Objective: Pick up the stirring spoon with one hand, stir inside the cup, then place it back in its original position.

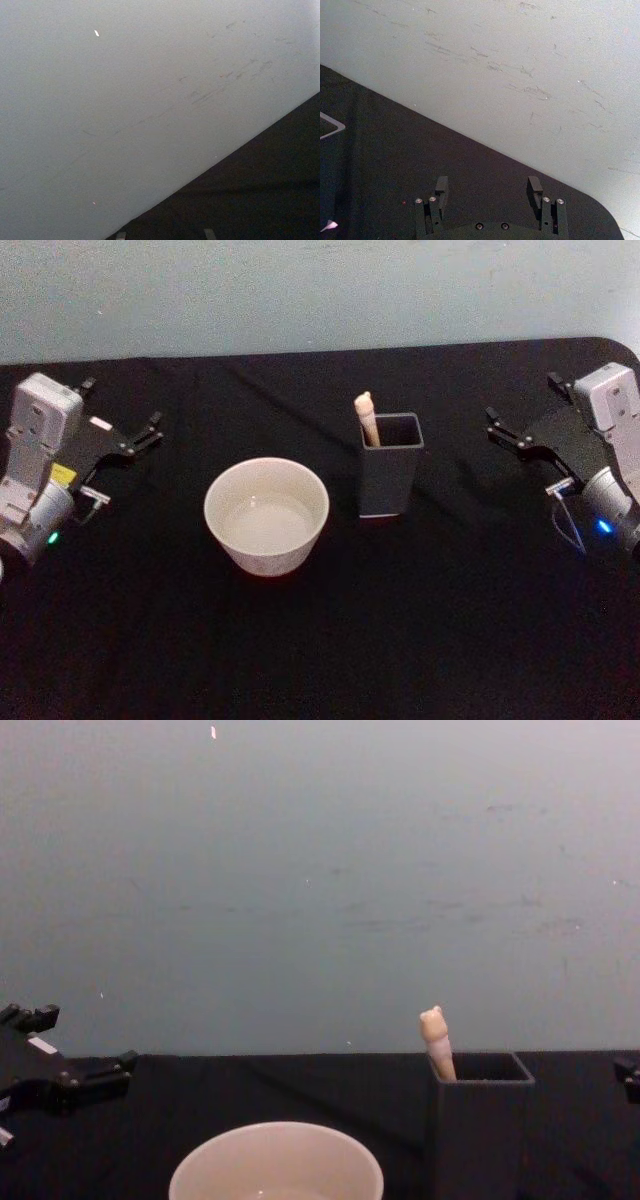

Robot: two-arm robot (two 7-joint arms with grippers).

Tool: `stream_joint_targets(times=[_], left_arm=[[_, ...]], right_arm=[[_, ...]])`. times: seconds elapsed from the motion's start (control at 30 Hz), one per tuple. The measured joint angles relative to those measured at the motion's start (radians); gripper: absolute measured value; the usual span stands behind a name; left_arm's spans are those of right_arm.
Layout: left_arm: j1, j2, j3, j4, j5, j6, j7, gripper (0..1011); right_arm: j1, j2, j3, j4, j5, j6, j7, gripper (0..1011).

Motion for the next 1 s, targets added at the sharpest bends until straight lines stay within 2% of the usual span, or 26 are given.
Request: stream_joint_targets(times=[1.0], left_arm=[[0.000, 0.000, 0.000, 0.000, 0.000, 0.000, 0.000, 1001]], right_arm=[[0.000, 0.000, 0.000, 0.000, 0.000, 0.000, 0.000, 1002]])
